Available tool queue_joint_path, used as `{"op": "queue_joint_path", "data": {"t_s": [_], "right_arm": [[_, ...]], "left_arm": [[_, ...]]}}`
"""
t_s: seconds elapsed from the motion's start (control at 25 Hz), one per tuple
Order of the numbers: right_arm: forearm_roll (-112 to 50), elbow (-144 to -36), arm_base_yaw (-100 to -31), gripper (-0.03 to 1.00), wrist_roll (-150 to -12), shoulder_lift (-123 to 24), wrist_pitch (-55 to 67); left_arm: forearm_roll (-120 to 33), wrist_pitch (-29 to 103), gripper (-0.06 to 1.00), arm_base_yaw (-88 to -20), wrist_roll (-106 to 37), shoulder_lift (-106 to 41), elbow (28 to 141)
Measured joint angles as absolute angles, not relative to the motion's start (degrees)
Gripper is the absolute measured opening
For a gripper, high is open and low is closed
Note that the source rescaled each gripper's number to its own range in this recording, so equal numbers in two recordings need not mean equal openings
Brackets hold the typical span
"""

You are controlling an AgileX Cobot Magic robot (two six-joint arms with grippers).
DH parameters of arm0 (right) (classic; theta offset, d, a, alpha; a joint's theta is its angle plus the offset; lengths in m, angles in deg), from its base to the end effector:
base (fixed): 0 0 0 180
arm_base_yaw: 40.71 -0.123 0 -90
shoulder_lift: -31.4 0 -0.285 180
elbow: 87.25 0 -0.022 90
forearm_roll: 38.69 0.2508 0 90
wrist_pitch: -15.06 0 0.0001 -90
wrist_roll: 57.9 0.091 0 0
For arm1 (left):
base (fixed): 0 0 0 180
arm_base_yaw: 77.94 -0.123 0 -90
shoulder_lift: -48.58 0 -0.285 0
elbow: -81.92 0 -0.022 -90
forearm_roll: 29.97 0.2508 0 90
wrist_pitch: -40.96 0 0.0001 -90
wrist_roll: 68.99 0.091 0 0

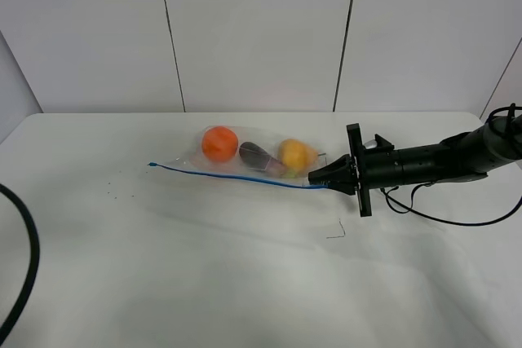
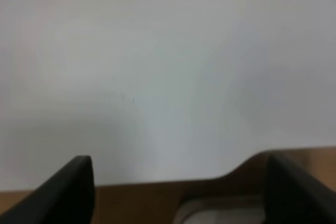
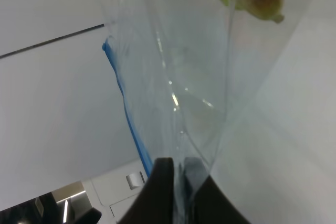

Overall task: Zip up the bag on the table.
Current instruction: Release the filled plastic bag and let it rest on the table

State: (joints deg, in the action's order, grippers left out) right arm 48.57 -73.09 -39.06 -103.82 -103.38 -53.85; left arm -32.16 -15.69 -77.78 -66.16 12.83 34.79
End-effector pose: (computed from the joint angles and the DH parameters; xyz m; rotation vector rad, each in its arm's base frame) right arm 0.3647 0.0744 0.0917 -0.4801 -2.5149 -1.8147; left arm 0.0738 -0.0031 0.2732 0.0523 2.4340 -0.0274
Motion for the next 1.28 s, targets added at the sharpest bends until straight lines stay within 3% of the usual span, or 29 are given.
{"op": "queue_joint_path", "data": {"t_s": [0.72, 1.04, 1.12, 1.28], "right_arm": [[48.4, -73.1, -39.0, 0.0, -103.8, -103.4, -53.9], [48.2, -73.1, -39.0, 0.03, -103.8, -103.4, -53.9], [47.9, -73.1, -39.0, 0.17, -103.8, -103.4, -53.9], [47.0, -73.2, -39.0, 0.78, -103.8, -103.2, -53.9]], "left_arm": [[-33.4, -19.0, 1.0, -77.8, -66.2, 39.5, 32.9], [-33.5, -19.1, 1.0, -77.8, -66.2, 41.1, 32.9], [-33.5, -19.1, 1.0, -77.8, -66.2, 41.1, 32.9], [-33.5, -19.1, 1.0, -77.8, -66.2, 41.1, 32.9]]}}
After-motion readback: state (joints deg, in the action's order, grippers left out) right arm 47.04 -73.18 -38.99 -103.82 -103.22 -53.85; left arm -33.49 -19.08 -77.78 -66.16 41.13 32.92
